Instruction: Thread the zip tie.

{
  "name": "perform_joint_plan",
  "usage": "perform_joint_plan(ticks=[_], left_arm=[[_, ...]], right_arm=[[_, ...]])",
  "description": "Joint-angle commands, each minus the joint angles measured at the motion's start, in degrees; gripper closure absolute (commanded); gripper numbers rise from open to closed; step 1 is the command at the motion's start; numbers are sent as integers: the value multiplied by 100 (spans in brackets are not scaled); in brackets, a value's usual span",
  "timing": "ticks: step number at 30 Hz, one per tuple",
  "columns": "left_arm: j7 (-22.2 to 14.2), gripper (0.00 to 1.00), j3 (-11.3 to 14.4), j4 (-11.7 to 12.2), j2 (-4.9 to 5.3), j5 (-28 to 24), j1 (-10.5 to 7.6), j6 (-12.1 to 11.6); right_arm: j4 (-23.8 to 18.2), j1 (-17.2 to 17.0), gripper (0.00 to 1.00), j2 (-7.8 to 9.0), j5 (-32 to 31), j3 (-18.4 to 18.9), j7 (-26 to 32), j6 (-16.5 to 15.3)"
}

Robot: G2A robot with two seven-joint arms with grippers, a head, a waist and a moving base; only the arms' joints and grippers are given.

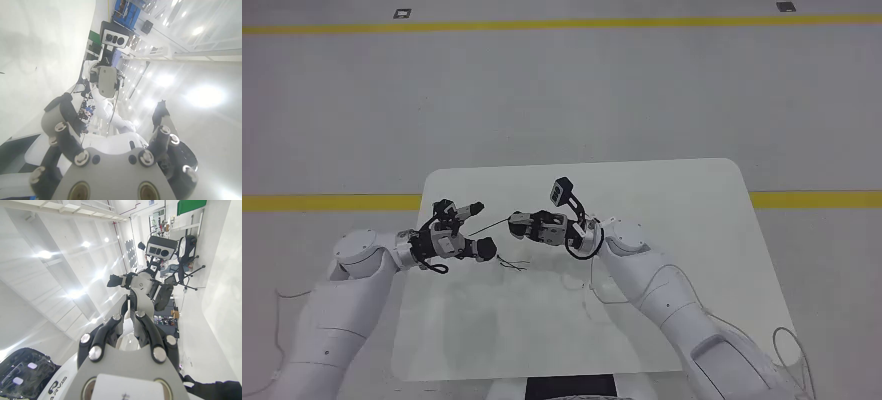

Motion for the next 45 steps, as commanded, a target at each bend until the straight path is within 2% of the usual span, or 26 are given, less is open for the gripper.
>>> perform_joint_plan(ticks=[1, 8, 10, 11, 17, 20, 26, 29, 45], left_arm=[[3, 0, 33, -1, 8, 30, -12, 2], [-32, 1, 105, 16, 35, 16, -43, -10], [-36, 8, 120, 22, 43, 14, -51, -11], [-33, 15, 130, 24, 48, 18, -55, -11], [-4, 27, 171, 23, 71, 11, -68, -23], [23, 37, 187, 20, 81, -12, -67, -35], [79, 41, 217, 14, 101, -69, -66, -44], [99, 50, 233, 9, 112, -73, -68, -49], [190, 63, 326, -10, 170, -66, -81, -60]], right_arm=[[-71, -34, 100, 8, 3, 9, -53, 18], [-214, -84, 100, 26, -61, -26, -168, 96], [-229, -85, 100, 26, -80, -43, -191, 109], [-235, -82, 100, 26, -106, -60, -210, 116], [-240, -64, 100, 25, -205, -133, -274, 131], [-234, -52, 100, 28, -254, -161, -285, 128], [-218, -20, 100, 28, -304, -231, -227, 172], [-201, -8, 100, 25, -290, -258, -221, 209], [-130, 40, 100, 21, -238, -320, -265, 271]])
